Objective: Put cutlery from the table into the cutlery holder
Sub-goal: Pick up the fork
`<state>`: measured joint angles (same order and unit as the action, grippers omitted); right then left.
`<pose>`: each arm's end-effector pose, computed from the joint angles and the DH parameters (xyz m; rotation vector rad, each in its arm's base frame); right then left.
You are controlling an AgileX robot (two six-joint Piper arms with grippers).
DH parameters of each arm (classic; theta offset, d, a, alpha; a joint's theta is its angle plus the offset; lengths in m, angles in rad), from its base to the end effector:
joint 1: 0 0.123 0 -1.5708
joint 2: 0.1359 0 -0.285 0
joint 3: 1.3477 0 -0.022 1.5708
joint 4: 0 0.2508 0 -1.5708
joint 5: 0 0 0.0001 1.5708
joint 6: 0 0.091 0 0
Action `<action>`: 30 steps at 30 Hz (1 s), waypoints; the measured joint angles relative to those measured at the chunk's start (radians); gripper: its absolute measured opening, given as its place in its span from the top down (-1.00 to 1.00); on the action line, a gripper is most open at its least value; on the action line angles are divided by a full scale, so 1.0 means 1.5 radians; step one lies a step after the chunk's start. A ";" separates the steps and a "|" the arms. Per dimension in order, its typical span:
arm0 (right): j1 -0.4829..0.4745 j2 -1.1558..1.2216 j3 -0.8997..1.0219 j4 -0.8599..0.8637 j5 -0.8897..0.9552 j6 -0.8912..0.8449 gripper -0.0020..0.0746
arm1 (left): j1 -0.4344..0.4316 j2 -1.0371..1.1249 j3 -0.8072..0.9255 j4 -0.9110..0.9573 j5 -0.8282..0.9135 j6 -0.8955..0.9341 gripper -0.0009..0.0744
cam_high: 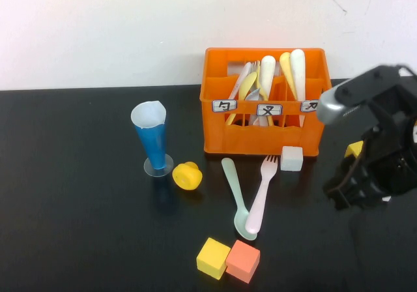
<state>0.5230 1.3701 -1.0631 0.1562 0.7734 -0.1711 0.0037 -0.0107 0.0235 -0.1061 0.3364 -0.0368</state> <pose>0.2384 0.1489 0.2987 -0.7806 2.4597 0.3151 0.0536 -0.0030 0.1757 -0.1042 1.8297 -0.1258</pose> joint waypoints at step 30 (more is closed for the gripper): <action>0.095 0.431 -0.313 -0.136 0.039 0.533 0.18 | 0.000 0.000 0.000 0.000 0.000 0.000 0.98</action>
<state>0.6650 2.0160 -1.5325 -0.0475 0.8325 0.6281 0.0037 -0.0107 0.0235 -0.1061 0.3364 -0.0368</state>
